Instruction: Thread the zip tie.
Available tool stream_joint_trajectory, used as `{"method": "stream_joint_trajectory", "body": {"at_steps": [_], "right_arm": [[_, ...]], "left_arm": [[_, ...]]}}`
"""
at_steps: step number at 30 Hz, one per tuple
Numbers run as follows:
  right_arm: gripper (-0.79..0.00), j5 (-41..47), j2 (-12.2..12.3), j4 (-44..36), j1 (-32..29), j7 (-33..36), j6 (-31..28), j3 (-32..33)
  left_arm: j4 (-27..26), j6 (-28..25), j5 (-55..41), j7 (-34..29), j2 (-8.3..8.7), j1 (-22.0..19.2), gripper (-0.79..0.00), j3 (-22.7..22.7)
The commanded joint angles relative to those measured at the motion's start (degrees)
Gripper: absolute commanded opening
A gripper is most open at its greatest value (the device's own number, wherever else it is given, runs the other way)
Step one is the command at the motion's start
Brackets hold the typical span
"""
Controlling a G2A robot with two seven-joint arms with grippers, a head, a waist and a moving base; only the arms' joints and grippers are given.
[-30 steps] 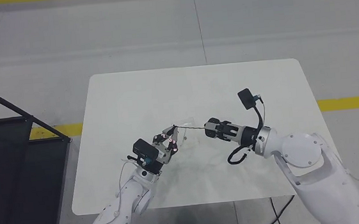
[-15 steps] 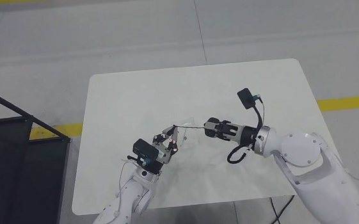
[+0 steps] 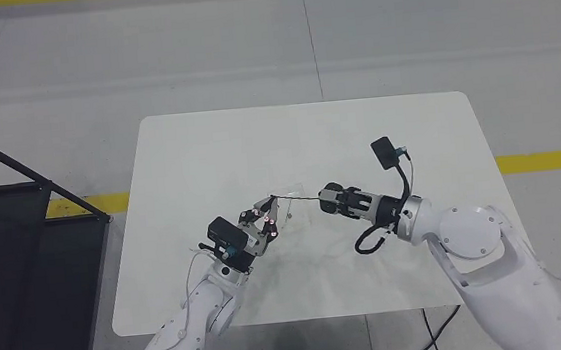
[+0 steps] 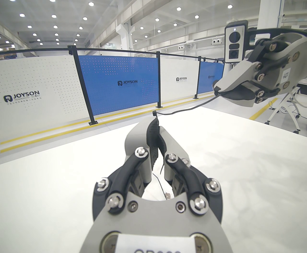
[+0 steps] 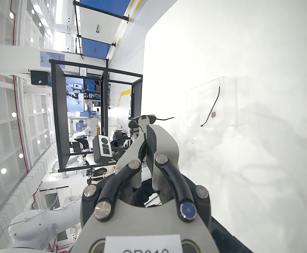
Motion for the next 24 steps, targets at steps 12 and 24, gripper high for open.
{"method": "stream_joint_trajectory", "body": {"at_steps": [12,24], "right_arm": [[-0.785,-0.1,0.0,0.2,0.5,0.5,0.9,-0.3],[-0.785,-0.4,0.0,0.4,1.1,0.9,1.2,-0.8]], "left_arm": [[0.0,0.0,0.0,0.0,0.00,0.0,-0.785,0.0],[0.0,0.0,0.0,0.0,0.00,0.0,-0.785,0.0]]}}
